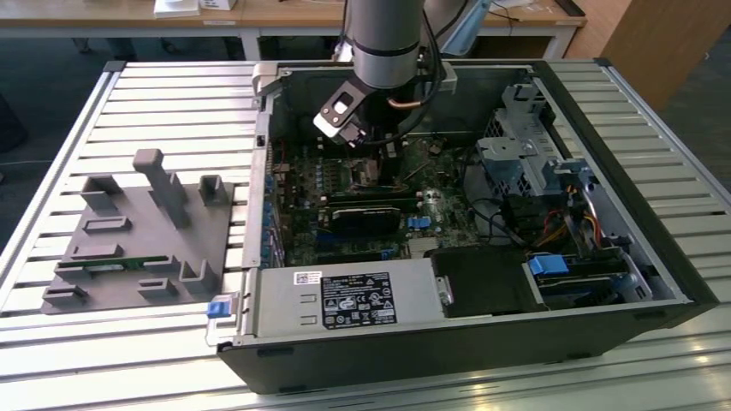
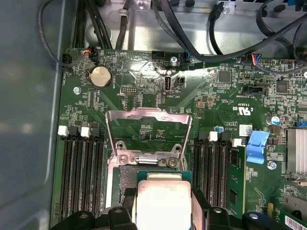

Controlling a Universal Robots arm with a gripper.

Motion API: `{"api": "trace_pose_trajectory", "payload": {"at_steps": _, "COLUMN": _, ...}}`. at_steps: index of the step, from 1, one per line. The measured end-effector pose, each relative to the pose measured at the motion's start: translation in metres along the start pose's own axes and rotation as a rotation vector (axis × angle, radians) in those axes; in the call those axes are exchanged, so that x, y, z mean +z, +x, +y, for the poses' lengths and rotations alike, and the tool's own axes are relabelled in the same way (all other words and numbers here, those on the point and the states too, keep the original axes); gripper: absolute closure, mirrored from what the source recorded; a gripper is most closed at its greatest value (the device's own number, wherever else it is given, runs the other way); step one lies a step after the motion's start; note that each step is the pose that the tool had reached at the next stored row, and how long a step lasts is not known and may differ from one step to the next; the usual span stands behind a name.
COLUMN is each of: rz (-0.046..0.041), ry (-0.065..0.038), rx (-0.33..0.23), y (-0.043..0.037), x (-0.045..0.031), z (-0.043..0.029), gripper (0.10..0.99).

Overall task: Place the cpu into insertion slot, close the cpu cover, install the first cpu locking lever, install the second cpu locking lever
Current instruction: 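Place the cpu into insertion slot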

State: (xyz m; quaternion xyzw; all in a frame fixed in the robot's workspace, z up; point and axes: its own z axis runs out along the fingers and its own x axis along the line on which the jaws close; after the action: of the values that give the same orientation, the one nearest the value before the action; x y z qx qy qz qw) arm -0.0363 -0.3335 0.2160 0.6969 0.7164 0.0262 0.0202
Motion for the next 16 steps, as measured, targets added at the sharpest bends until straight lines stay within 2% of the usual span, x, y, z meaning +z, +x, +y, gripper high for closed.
{"api": "trace_pose_trajectory", "payload": {"at_steps": 16, "rz": 0.0, "ry": 0.0, "rx": 0.0, "y": 0.0006, "x": 0.004, "z": -0.0002, "gripper": 0.545}}
